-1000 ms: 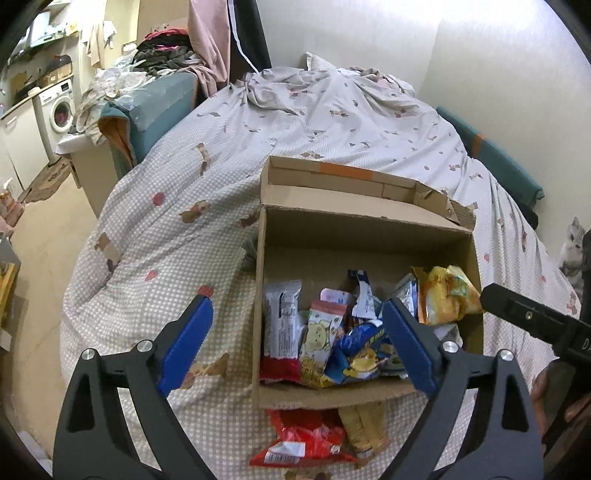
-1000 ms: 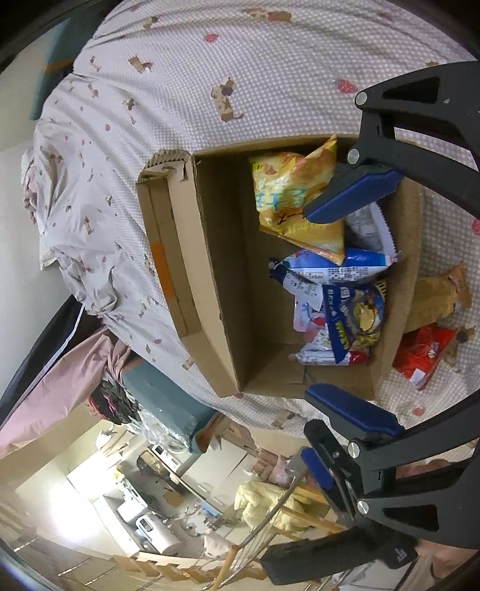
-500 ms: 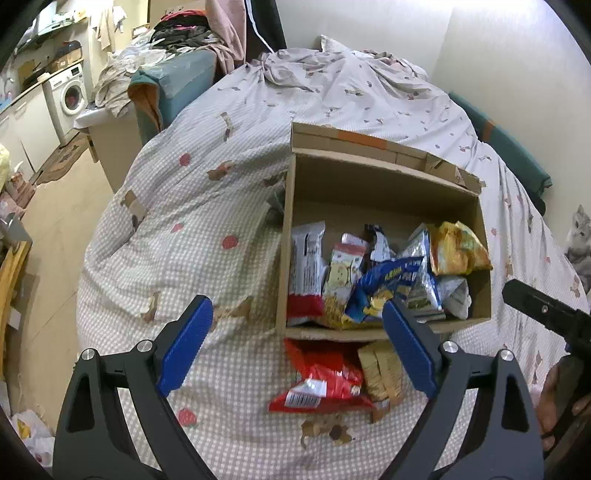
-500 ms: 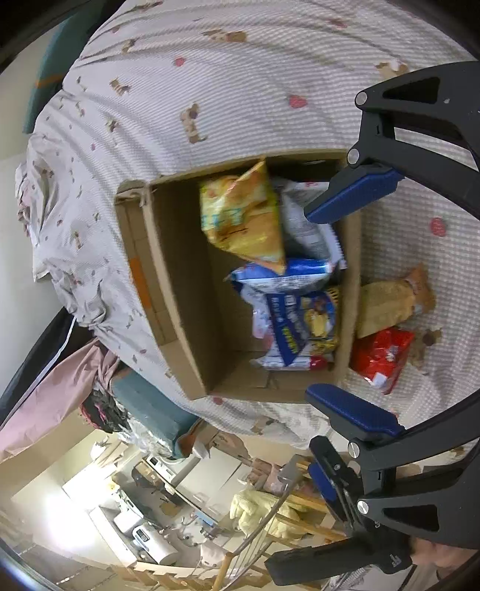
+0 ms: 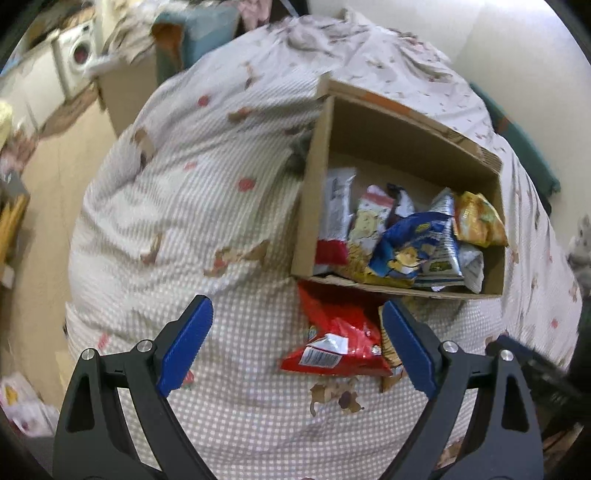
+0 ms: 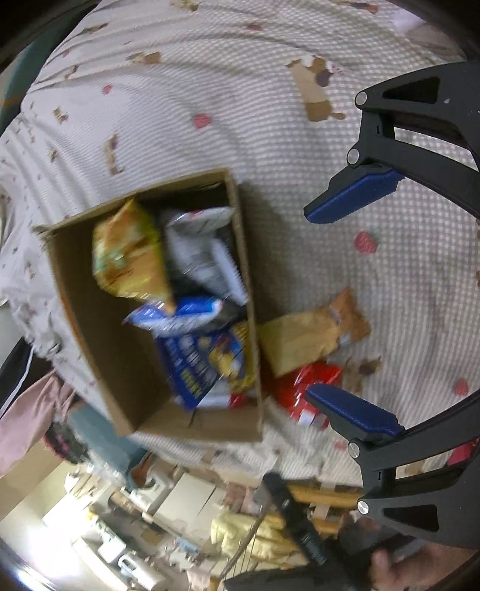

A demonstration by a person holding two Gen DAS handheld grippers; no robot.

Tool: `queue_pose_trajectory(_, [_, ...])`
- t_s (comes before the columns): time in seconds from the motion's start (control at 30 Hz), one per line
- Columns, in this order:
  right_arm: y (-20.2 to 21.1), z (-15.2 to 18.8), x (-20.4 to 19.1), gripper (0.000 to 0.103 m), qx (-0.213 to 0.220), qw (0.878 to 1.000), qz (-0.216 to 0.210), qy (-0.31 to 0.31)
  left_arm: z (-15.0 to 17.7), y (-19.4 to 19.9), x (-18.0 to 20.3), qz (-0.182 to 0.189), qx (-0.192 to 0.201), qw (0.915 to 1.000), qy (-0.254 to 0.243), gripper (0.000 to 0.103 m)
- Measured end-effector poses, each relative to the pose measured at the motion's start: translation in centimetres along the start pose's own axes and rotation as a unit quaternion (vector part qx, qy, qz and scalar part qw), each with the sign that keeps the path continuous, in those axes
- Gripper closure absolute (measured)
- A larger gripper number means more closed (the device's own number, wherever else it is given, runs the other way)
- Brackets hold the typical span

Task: Organize snacks
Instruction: 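Open both tools in the box and withdraw toward the remaining bags, then grasp the red chip bag with the left tool while the right tool grasps the tan paper packet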

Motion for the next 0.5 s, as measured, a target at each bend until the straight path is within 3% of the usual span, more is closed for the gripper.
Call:
queue_pose_trajectory(0.2, [-1.7, 2.1, 1.6, 0.012, -0.046, 0.998, 0.006, -0.038, 1.9, -2.1, 0.3, 0.0, -0.042, 0.9991, 0.01, 0.012])
queue_pose_trajectory(0.5, [-2.8, 2.1, 2.0, 0.012, -0.06, 0.997, 0.018, -0.045, 5.9, -7.1, 5.3, 0.014, -0.117, 0.9912, -0.061, 0.012])
Point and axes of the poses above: each gripper's, at about its wrist camera, not at the fingertips, and y roughly against the way its jaws point, x to its right, z to its underside, the point moved 10 cm from there along -y, roughly the way its jaws point, and after that the axes turned 10 degrees about x, right-handed, at the moved point
